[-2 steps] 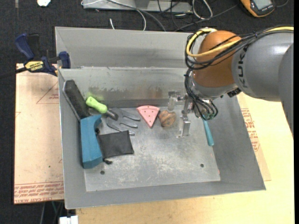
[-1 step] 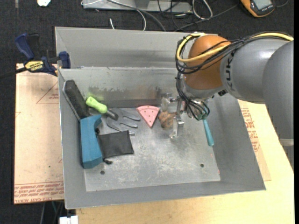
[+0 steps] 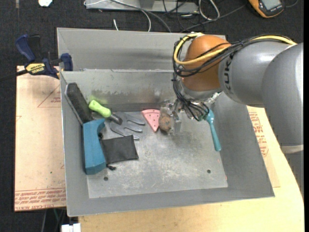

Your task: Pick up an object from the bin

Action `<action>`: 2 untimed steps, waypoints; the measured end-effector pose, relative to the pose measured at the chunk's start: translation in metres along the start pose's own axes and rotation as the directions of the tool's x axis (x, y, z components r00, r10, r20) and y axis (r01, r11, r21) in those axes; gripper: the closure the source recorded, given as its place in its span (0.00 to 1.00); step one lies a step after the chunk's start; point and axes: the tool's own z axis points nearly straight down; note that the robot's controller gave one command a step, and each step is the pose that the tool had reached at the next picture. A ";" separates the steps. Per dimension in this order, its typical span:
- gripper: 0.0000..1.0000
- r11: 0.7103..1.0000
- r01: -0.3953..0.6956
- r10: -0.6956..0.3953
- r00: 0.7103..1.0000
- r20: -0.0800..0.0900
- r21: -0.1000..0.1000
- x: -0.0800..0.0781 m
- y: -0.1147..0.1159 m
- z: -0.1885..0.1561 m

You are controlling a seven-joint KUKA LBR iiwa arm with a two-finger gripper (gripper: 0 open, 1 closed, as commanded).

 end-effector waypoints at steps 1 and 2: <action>1.00 1.000 0.000 0.000 1.000 0.000 0.000 0.000 0.000 0.000; 1.00 0.996 0.084 -0.084 0.996 -0.010 -0.002 0.004 0.024 -0.053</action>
Offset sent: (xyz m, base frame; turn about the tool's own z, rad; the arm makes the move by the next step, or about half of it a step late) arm -0.0225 0.0594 0.1539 -0.2238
